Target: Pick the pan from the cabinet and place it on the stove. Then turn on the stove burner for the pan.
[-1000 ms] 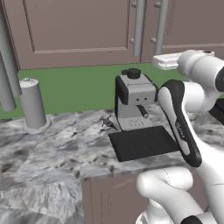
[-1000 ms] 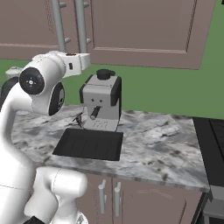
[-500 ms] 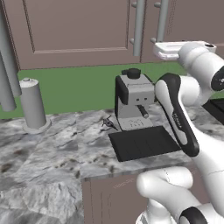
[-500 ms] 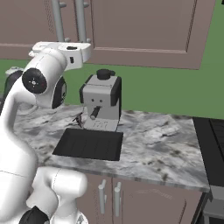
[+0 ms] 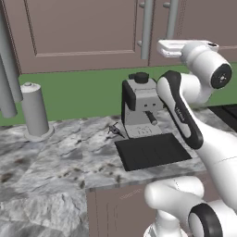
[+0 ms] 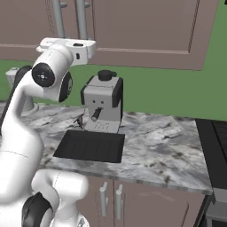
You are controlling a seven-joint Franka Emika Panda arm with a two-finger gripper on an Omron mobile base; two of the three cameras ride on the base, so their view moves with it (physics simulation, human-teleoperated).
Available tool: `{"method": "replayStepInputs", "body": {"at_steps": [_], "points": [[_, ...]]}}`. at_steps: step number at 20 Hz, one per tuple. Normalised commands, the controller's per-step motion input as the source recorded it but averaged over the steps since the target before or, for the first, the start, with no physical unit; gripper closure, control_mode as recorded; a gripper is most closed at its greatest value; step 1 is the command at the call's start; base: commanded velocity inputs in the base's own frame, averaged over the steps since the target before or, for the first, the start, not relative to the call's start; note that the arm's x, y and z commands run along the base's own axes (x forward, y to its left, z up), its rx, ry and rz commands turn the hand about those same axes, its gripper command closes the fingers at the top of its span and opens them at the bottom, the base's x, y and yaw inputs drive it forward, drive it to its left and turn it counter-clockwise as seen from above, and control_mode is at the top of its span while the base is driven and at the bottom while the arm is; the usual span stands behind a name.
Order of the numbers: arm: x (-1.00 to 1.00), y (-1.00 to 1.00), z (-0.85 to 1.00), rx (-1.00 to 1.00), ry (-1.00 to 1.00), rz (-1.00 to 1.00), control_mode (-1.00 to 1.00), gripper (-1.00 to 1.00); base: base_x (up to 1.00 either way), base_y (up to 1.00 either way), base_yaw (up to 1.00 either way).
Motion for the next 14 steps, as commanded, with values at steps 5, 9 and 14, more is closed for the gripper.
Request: {"method": "replayStepInputs", "body": {"at_steps": [5,9,14], "points": [[0.41,-0.01,0.0,0.0,-0.05,-0.01,-1.0,-1.0,0.0,0.0,0.0],[0.37,0.0,0.0,0.0,-0.05,-0.03,-1.0,-1.0,0.0,0.0,0.0],[0.28,0.0,0.0,0.0,-0.03,0.0,-1.0,-1.0,0.0,0.0,0.0]]}}
